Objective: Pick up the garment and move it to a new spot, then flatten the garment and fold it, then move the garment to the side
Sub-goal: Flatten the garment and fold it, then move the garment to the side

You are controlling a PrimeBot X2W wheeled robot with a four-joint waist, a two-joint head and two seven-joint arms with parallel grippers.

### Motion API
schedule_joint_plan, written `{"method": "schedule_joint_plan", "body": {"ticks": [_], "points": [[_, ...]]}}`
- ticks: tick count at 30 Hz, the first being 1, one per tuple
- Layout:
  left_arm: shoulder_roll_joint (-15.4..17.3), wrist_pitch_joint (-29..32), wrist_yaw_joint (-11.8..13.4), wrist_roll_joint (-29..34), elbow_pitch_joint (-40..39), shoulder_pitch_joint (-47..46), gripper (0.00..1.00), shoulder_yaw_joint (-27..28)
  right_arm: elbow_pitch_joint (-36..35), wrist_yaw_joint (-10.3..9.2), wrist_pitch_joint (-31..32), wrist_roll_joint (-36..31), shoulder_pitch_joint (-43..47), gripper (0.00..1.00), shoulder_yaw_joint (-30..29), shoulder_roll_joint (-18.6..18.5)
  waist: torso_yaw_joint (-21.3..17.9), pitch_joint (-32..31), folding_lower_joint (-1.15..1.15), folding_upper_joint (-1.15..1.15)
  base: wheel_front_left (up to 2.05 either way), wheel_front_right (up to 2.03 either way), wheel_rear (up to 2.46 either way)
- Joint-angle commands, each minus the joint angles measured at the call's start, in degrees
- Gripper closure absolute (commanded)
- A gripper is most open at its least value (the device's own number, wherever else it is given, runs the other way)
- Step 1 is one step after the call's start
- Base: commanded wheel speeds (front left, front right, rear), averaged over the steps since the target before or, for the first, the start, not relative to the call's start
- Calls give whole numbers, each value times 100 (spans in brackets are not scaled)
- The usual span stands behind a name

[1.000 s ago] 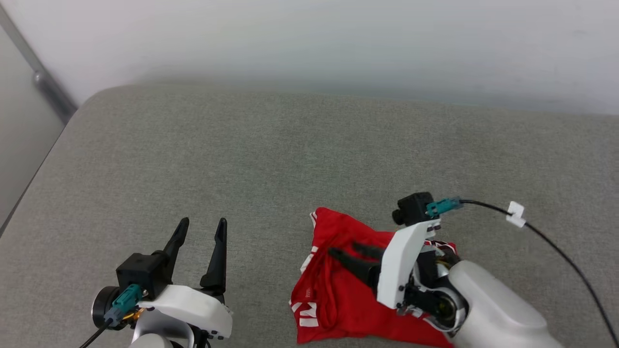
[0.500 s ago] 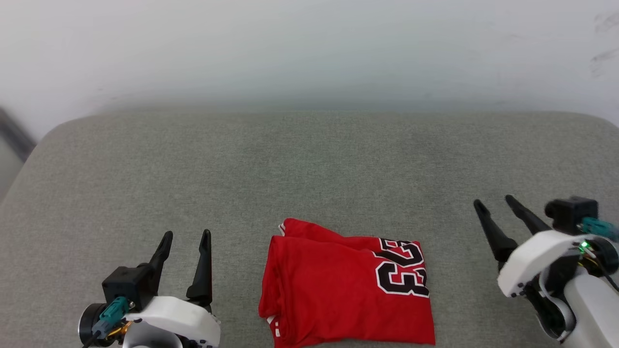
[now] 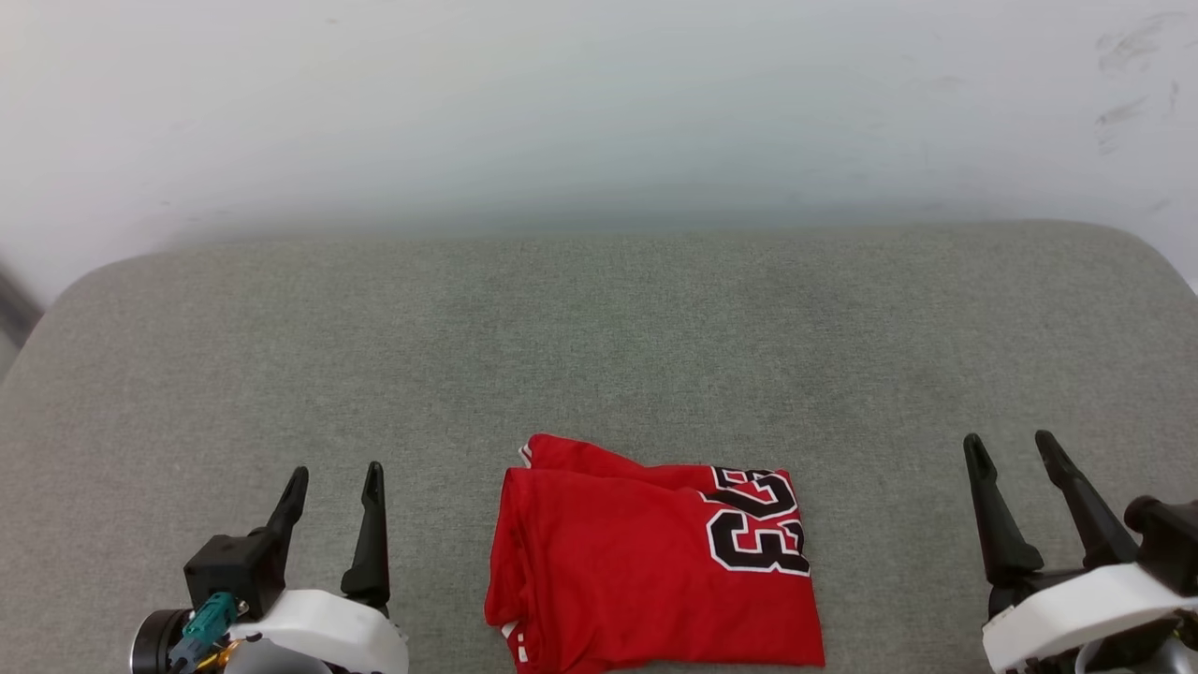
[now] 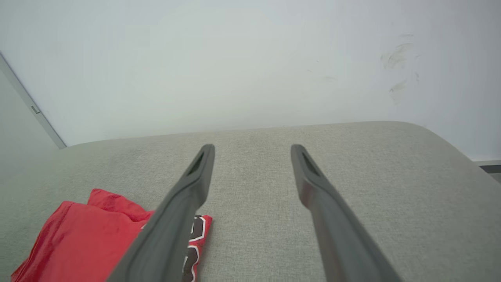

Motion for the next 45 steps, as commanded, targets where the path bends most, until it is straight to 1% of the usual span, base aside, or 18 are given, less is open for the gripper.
{"method": "schedule_joint_plan", "body": {"ticks": [1,6,12,16,20,21,27,28,29,31,32,33,34,35,36,39,42,45], "points": [[-16,-43,-1,-1,22,87,0,43,-234,-2,104,-108,181,0,-79,91,-5,-6,0,0,0,0,0],[-37,-46,-23,4,82,109,0,61,-700,-2,380,-238,389,0,-124,231,-27,-20,0,0,0,0,0],[-90,-58,-68,-34,138,102,0,94,-895,-2,562,-235,472,0,-183,302,-43,-40,0,0,0,0,0],[-105,-65,-60,-39,155,124,0,144,-832,-2,859,-18,467,0,-354,354,-61,-42,0,0,0,0,0],[-102,-74,-20,8,142,100,0,219,-622,-2,1472,431,213,0,-576,220,-25,-7,0,0,0,0,0],[-102,-74,-20,8,142,100,0,219,-622,-2,1472,431,213,0,-576,220,-25,-7,0,0,0,0,0],[-182,-84,-49,116,28,-56,0,337,300,-1,2894,1172,-220,0,-990,-168,224,126,0,0,0,0,0],[-224,-87,-92,172,4,-117,0,375,689,-1,3463,1458,-365,0,-1091,-196,346,206,0,0,0,0,0],[-256,-89,-111,209,-13,-150,0,406,878,-1,3711,1558,-449,0,-1118,-218,404,232,0,0,0,0,0],[-328,-89,-172,273,-45,-185,0,434,1267,-1,4183,1931,-595,0,-1211,-140,542,301,0,0,0,0,0],[-328,-89,-172,273,-45,-185,0,434,1267,-1,4183,1931,-595,0,-1211,-140,542,301,0,0,0,0,0],[-393,-90,-229,341,-46,-236,0,475,1582,-1,4495,2095,-721,0,-1150,-119,665,368,0,0,0,0,0],[-434,-91,-261,369,-49,-261,0,483,1731,-1,4640,2288,-780,0,-1142,6,730,409,0,0,0,0,0],[-473,-91,-281,400,-44,-275,0,502,1831,0,4749,2452,-858,0,-1092,112,784,446,0,0,0,0,0],[-473,-91,-281,400,-44,-275,0,502,1831,0,4749,2452,-858,0,-1092,112,784,446,0,0,0,0,0],[-536,-91,-364,464,31,-305,0,534,2078,-1,4924,2877,-1044,0,-919,239,930,568,0,0,0,0,0],[-598,-86,-432,524,99,-356,0,552,2284,-1,4883,3208,-1168,0,-584,384,1030,648,0,0,0,0,0],[-660,-86,-494,568,169,-390,0,583,2474,-3,4728,3352,-1245,0,-285,384,1095,681,0,0,0,0,0]]}}
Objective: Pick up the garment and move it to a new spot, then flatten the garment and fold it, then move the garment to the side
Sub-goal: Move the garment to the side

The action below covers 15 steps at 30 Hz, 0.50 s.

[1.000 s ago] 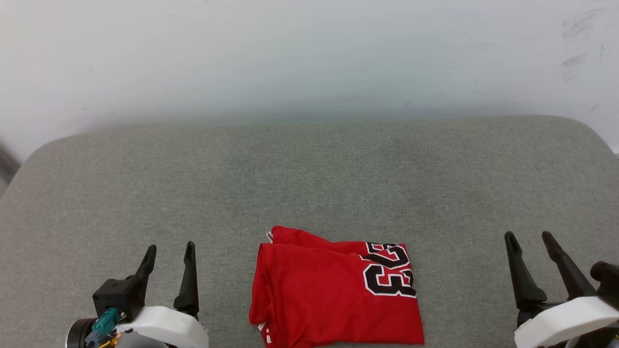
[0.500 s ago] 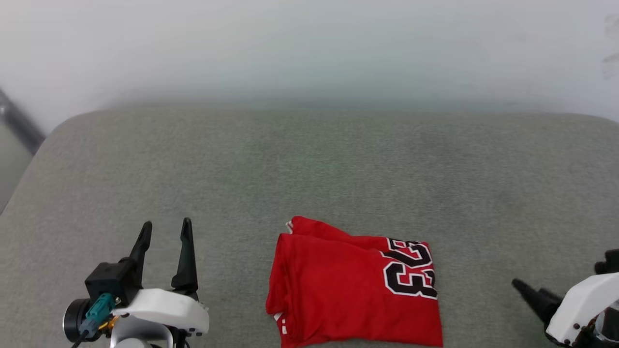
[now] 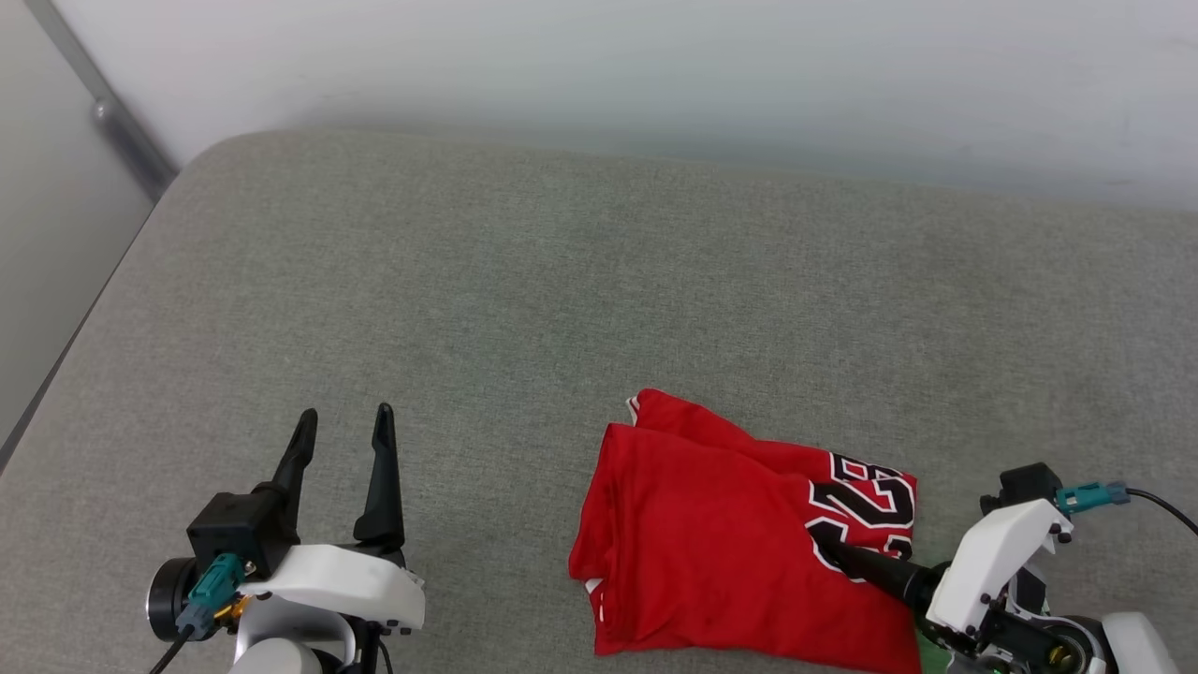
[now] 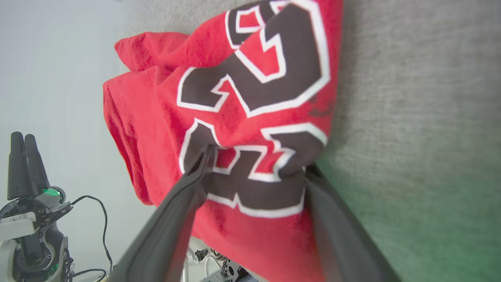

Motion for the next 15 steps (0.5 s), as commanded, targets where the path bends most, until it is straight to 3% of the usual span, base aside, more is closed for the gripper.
{"method": "schedule_joint_plan", "body": {"ticks": [1,2,9,15], "points": [[-35,-24,-34,45,25,-82,0,33,117,-5,-56,39,-33,60,100,-22,38,24,0,0,0,0,0],[-48,-24,-42,60,47,-77,0,41,171,-6,-108,89,-36,100,173,-44,45,13,0,0,0,0,0],[-85,-25,-72,185,125,32,0,89,-2,-2,-633,137,-189,100,769,-464,-112,-145,0,0,0,0,0],[-71,-25,-72,228,99,221,0,169,-183,-3,-1158,-563,-282,100,1340,-941,-663,-394,0,0,0,0,0]]}}
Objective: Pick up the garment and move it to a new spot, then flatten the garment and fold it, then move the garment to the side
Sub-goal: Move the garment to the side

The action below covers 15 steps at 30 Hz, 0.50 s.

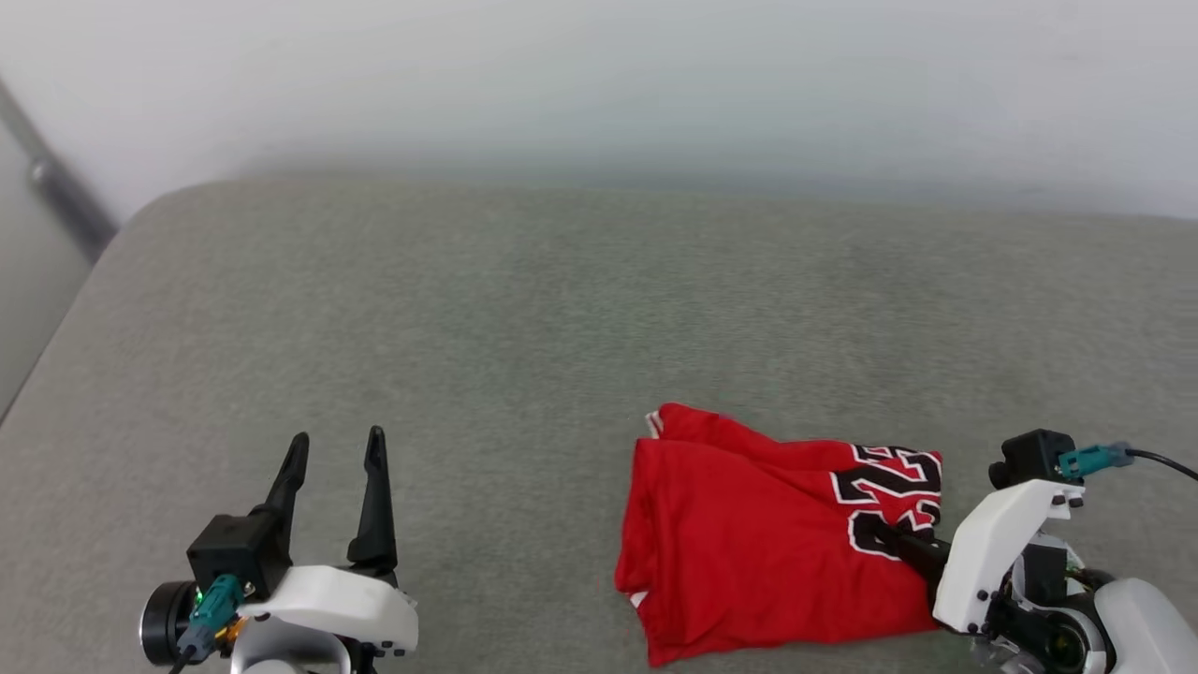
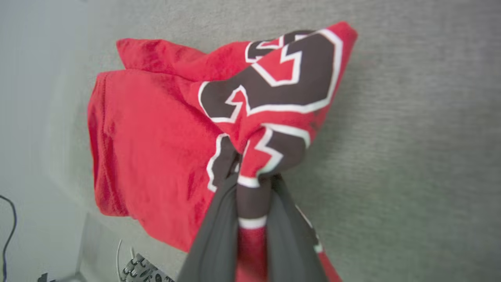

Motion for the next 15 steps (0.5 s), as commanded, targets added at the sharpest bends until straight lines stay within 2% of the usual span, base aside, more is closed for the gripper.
{"method": "schedule_joint_plan", "body": {"ticks": [1,8,15], "points": [[-6,-25,15,31,-42,79,0,39,13,-2,-72,-179,-85,100,61,-62,-374,-164,0,0,0,0,0],[-85,-21,-51,87,-243,59,0,24,45,-2,-190,-1169,-328,100,49,-308,-1402,30,0,0,0,0,0],[38,29,-216,276,-390,-537,0,-89,207,-2,-429,-1702,-984,100,-224,-262,-2219,813,0,0,0,0,0]]}}
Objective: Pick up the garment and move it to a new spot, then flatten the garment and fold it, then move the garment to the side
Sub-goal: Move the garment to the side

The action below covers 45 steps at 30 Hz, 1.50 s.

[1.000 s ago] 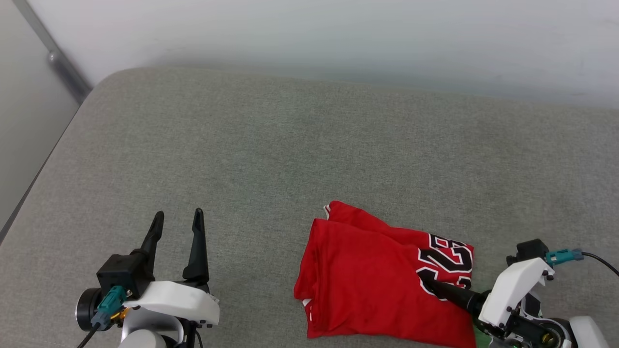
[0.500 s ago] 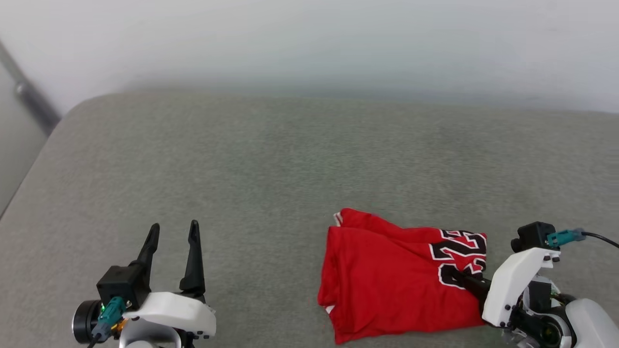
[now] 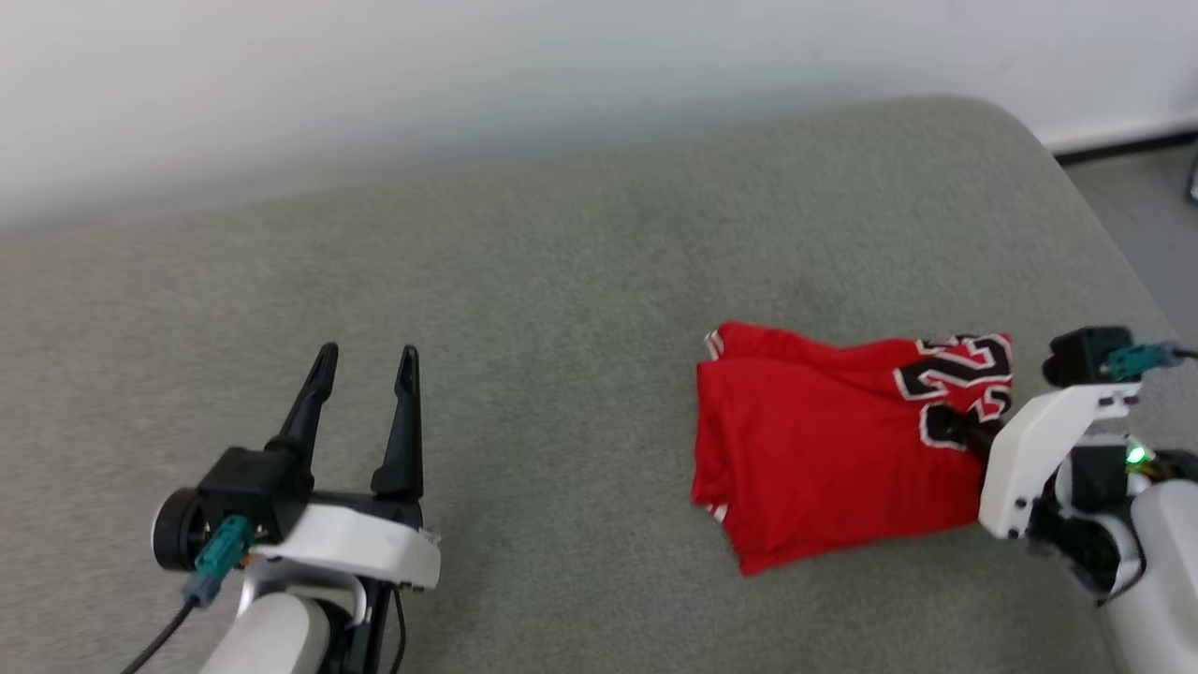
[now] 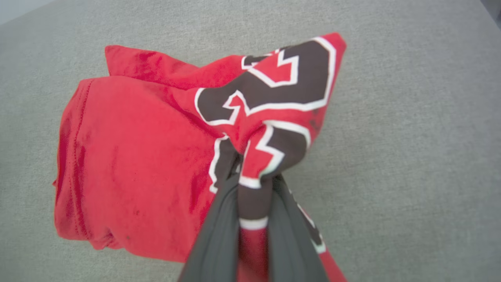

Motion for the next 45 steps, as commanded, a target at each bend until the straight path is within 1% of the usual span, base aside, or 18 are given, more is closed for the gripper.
{"method": "schedule_joint_plan", "body": {"ticks": [1,4,7,10,13,18,21,25,26,27,28,33,38,39,43,45], "points": [[57,24,-25,49,-30,-143,0,-16,80,-2,-64,-126,-268,100,-67,-28,-568,622,0,0,0,0,0],[99,83,-83,120,-104,-409,0,-65,341,-3,-276,-444,-626,100,-298,-182,-782,981,0,0,0,0,0],[162,161,-107,181,-207,-595,0,-82,584,-2,-549,-847,-996,100,-487,-176,-959,1312,0,0,0,0,0],[243,299,-151,265,-364,-816,0,-133,852,-4,-848,-1196,-1400,100,-820,-231,-1056,1647,0,0,0,0,0],[336,450,-213,348,-521,-1049,0,-198,1124,-4,-1166,-1561,-1769,100,-1162,-324,-1069,1935,0,0,0,0,0],[541,722,-280,482,-798,-1360,0,-228,1526,-3,-1671,-2101,-2259,100,-1722,-353,-1033,2363,0,0,0,0,0],[648,855,-286,541,-942,-1484,0,-232,1741,-3,-2053,-2376,-2495,100,-1957,-252,-1004,2558,0,0,0,0,0],[738,1007,-288,595,-1089,-1587,0,-246,1985,-4,-2755,-2722,-2775,100,-2218,-136,-961,2760,0,0,0,0,0],[767,1041,-290,611,-1123,-1600,0,-254,2076,-4,-2926,-2810,-2833,82,-2309,-121,-950,2807,0,0,0,0,0],[796,1073,-295,619,-1143,-1611,0,-259,2191,-4,-3049,-2892,-2861,33,-2410,-76,-939,2851,0,0,0,0,0],[810,1100,-300,622,-1165,-1631,0,-264,2253,-3,-3242,-3003,-2909,0,-2463,-15,-926,2889,0,0,0,0,0],[861,1155,-286,645,-1208,-1650,0,-271,2749,-4,-3805,-3383,-3050,0,-2931,102,-894,2934,0,0,0,0,0],[798,1032,-257,556,-1047,-1464,0,-289,3076,-4,-4173,-3557,-2952,0,-3228,194,-858,2616,0,0,0,0,0],[798,1032,-257,556,-1047,-1464,0,-289,3076,-4,-4173,-3557,-2952,0,-3228,194,-858,2616,0,0,0,0,0],[644,828,-201,426,-817,-1220,0,-304,3079,-4,-4339,-3575,-2622,0,-3138,209,-795,2143,0,0,0,0,0],[558,714,-158,337,-679,-1061,0,-295,3008,-3,-4381,-3455,-2440,0,-3064,267,-741,1881,0,0,0,0,0]]}}
